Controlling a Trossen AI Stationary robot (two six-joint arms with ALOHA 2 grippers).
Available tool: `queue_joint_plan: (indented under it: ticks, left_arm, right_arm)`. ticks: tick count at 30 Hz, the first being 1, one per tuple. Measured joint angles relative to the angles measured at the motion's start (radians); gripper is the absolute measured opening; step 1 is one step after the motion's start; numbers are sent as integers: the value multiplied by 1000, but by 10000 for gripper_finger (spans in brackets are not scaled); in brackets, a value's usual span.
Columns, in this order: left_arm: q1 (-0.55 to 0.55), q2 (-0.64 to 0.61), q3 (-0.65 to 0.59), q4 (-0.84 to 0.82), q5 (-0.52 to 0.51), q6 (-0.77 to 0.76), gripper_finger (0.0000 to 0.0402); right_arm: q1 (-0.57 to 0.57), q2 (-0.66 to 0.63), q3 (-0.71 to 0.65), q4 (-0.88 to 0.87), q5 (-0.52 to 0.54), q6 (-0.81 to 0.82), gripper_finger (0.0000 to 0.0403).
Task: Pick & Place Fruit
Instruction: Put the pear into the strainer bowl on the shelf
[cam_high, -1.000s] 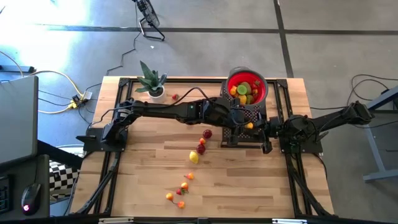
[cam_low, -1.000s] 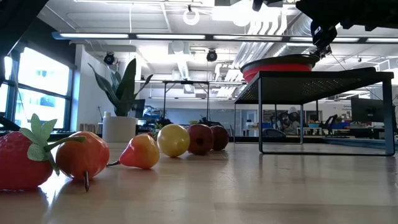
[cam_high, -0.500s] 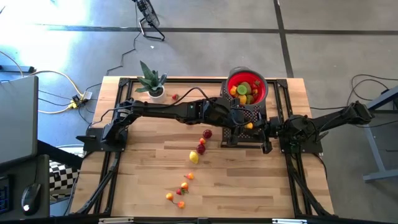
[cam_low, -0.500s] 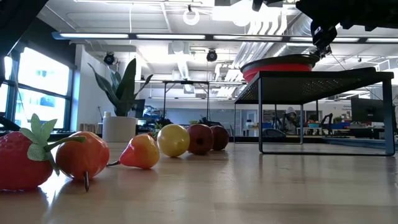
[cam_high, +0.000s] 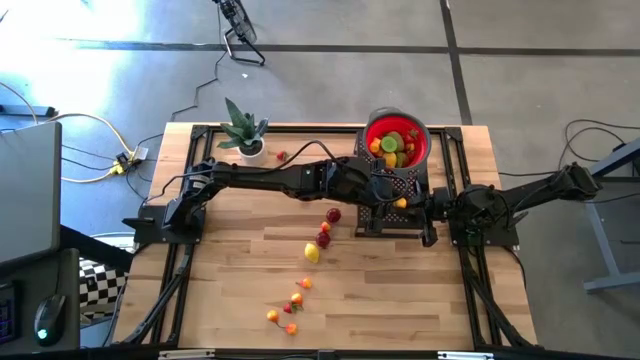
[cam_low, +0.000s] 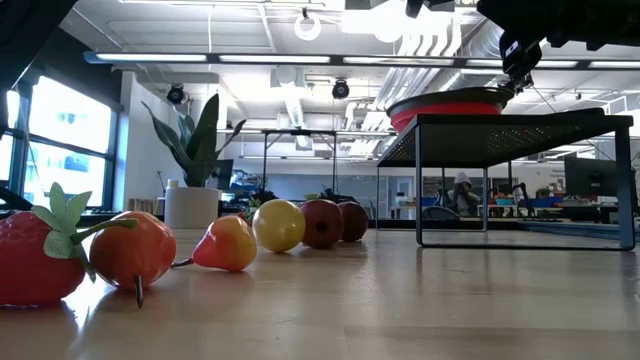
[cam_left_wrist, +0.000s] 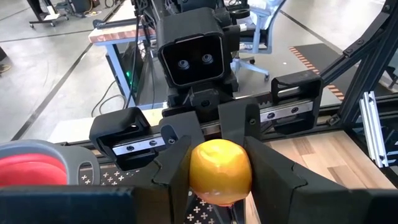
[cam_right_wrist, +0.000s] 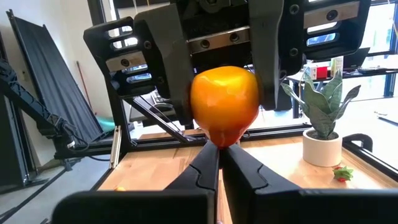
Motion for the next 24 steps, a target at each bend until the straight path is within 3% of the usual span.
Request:
queue_joint_plan:
  ticks: [15, 24]
  left_arm:
    - [0, 0, 0, 21, 0, -13, 135]
    - [0, 0, 0, 17, 0, -26, 225]
  right_arm:
    - [0, -1, 0, -2, 0, 2, 4]
    - [0, 0, 0, -8, -3, -1, 4]
